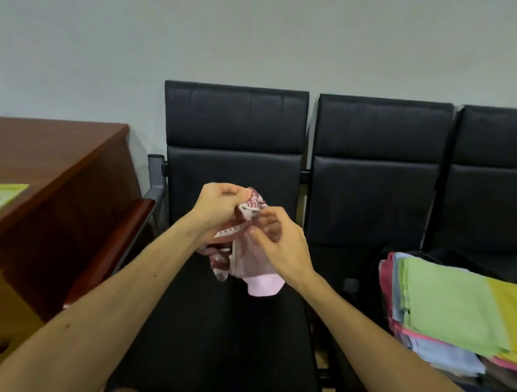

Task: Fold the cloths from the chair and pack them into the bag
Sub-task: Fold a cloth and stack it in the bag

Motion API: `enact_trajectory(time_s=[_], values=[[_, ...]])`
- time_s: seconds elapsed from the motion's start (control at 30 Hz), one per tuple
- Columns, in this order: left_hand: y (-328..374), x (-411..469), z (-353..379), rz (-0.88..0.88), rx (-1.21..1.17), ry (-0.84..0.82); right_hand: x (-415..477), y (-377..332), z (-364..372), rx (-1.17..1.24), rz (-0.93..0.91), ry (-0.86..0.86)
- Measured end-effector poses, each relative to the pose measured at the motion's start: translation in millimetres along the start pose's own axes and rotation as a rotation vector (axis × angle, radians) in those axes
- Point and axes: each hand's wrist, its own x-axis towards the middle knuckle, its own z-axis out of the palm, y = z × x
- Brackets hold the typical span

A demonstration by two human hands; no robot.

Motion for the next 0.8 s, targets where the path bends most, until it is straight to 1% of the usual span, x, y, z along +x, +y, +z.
enact_trajectory(time_s=[0.13,0.3,0.57,0.7,0.8], values=[[60,-30,7,0.063,-0.083,-0.036,-8,-49,-36,0.016,-0.186,0.080],[111,-63,14,0.067,-0.169,-0.064,-16,-93,-67,0.016,-0.319,0.181],[166,-97,2,0.221,-0.070,-0.073,-13,-157,-109,-0.058,-0.480,0.306],[184,-116,1,0.240,-0.106,-0.142,-18,-180,-120,-0.180,-0.628,0.349],[195,-129,1,0.234,-0.155,-0.204,-21,-199,-128,-0.409,-0.850,0.399]])
